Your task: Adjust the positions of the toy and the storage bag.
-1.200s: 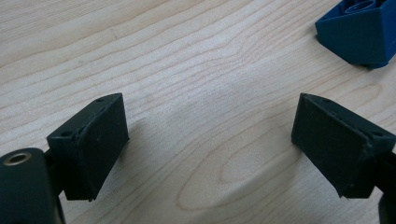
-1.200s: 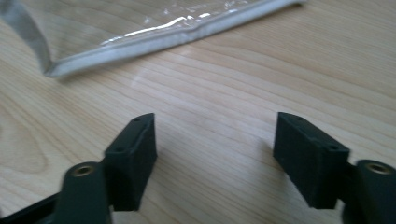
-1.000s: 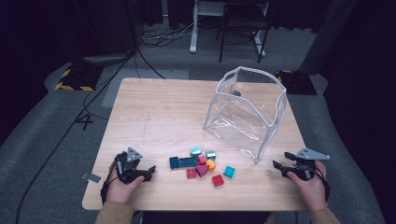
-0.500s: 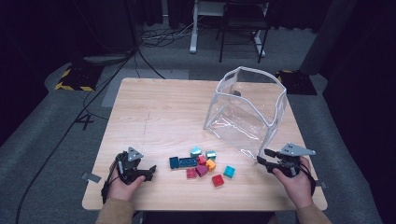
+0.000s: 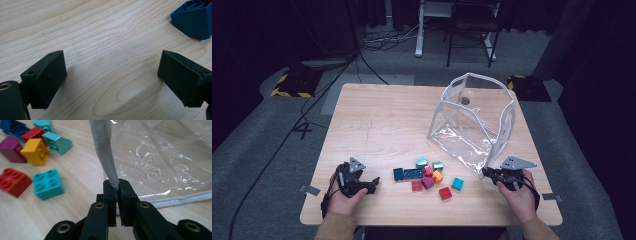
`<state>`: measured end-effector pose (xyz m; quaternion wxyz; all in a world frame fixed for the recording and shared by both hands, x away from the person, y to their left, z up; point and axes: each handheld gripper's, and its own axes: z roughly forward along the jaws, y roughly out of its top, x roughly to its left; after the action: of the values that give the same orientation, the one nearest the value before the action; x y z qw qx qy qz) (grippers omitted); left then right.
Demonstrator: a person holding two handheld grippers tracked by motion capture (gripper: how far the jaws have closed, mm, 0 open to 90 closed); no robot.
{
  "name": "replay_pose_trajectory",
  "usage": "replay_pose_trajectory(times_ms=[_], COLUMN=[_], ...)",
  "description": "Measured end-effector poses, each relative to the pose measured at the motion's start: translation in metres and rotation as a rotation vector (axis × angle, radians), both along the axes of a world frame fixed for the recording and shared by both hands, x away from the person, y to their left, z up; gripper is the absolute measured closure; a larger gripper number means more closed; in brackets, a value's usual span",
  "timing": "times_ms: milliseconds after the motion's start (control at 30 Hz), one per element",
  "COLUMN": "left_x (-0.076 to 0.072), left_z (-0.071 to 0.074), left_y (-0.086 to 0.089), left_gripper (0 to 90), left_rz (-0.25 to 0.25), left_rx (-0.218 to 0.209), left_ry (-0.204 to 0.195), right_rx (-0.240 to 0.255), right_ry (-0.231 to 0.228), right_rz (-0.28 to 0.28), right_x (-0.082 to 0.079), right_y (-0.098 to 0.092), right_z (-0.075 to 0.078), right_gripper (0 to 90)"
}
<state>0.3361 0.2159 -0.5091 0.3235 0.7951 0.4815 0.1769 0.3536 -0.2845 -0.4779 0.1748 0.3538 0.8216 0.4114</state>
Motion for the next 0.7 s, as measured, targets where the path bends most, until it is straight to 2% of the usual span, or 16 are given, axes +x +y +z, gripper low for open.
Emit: replay_pose_trajectory(times_ms=[67, 133, 200, 233, 267, 300, 533, 567, 600, 700], left_x=[0.000, 0.000, 0.000, 0.000, 0.000, 0.000, 0.000, 0.000, 0.000, 0.000], left_z=[0.000, 0.000, 0.000, 0.000, 0.000, 0.000, 0.000, 0.000, 0.000, 0.000], left_y=[0.000, 0.000, 0.000, 0.000, 0.000, 0.000, 0.000, 0.000, 0.000, 0.000], left_gripper=[8.6, 8.5, 8.5, 8.5, 8.5, 8.5, 8.4, 8.5, 8.5, 8.5], left_rz=[0.000, 0.000, -0.001, -0.002, -0.001, -0.001, -0.002, -0.002, -0.002, -0.002], left_rx=[-0.001, -0.001, 0.001, 0.001, 0.001, 0.000, 0.001, 0.001, 0.001, 0.001], left_ry=[0.000, 0.003, 0.004, 0.004, 0.003, 0.002, 0.004, 0.003, 0.003, 0.003], right_rx=[0.015, 0.029, 0.031, 0.032, 0.032, 0.030, 0.035, 0.020, 0.020, 0.023], right_ry=[0.010, 0.024, 0.028, 0.035, 0.035, 0.033, 0.048, 0.049, 0.049, 0.054], right_rz=[0.018, 0.044, 0.053, 0.069, 0.069, 0.084, 0.137, 0.169, 0.169, 0.223], right_x=[-0.009, -0.024, -0.029, -0.039, -0.039, -0.048, -0.068, -0.073, -0.073, -0.083], right_y=[0.000, 0.000, 0.001, 0.001, 0.001, 0.003, 0.011, 0.016, 0.016, 0.025], right_z=[-0.001, -0.001, -0.001, 0.000, 0.000, 0.000, 0.000, 0.000, 0.000, 0.001], right_gripper=[85.2, 84.9, 84.7, 84.1, 84.1, 83.6, 81.7, 80.9, 80.9, 78.9])
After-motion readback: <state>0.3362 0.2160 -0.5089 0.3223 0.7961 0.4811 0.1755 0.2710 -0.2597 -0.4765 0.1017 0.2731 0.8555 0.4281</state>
